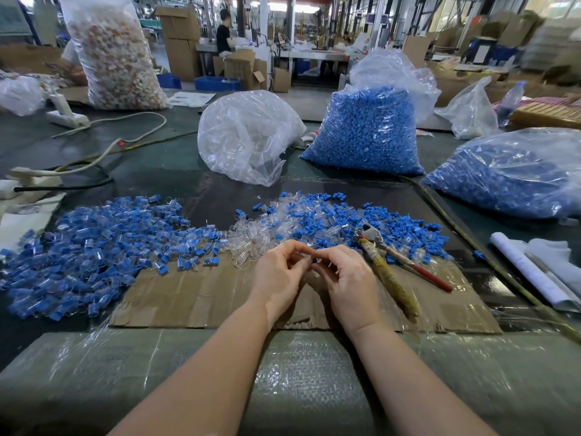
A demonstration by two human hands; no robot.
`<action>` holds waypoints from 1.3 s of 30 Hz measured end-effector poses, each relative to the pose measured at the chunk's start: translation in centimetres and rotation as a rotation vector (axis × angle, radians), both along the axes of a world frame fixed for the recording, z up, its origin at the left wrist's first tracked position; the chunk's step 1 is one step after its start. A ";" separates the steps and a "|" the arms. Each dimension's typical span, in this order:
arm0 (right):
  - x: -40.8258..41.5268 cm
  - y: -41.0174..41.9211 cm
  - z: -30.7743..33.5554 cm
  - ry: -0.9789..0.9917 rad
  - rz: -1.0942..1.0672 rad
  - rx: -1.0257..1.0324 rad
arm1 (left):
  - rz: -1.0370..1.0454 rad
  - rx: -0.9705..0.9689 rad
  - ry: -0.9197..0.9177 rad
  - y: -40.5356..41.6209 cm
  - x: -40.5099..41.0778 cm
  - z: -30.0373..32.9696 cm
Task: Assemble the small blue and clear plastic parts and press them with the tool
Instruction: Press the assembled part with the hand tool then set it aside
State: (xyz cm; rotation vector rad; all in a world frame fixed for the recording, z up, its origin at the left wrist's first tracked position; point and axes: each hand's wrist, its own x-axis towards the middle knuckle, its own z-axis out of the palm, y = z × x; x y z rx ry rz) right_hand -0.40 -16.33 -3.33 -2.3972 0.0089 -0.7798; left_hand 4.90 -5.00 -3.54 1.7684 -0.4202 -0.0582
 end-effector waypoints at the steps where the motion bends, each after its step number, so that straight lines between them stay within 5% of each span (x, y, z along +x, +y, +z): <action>1: 0.0 0.0 0.0 0.000 0.004 -0.003 | -0.001 0.001 0.001 0.0 0.0 0.0; 6: 0.0 0.1 0.1 0.007 -0.038 -0.025 | 0.031 -0.022 0.013 -0.1 0.0 0.0; 10: -0.1 -0.9 0.9 0.055 -0.304 -0.098 | 0.049 -0.093 0.067 -0.3 0.1 0.1; 13: -0.1 -3.3 2.2 0.443 -0.607 -0.248 | 0.044 -0.144 0.119 -0.2 0.2 0.1; 16: -0.3 -5.7 3.3 0.852 -0.676 -0.274 | 0.049 -0.142 0.120 -0.2 0.3 0.1; 19: -0.2 -6.8 3.6 0.947 -0.664 -0.261 | 0.057 -0.151 0.117 -0.2 0.3 0.2; 27: -0.6 -4.8 3.9 0.696 -0.600 -0.285 | 0.058 -0.222 0.156 -0.2 0.5 0.5; 34: -1.0 -2.1 5.8 0.655 -0.085 0.170 | 0.102 -0.324 0.264 -0.4 1.3 0.2; 39: -1.4 -1.0 5.9 0.759 0.013 0.301 | 0.121 -0.394 0.345 -0.3 1.6 0.1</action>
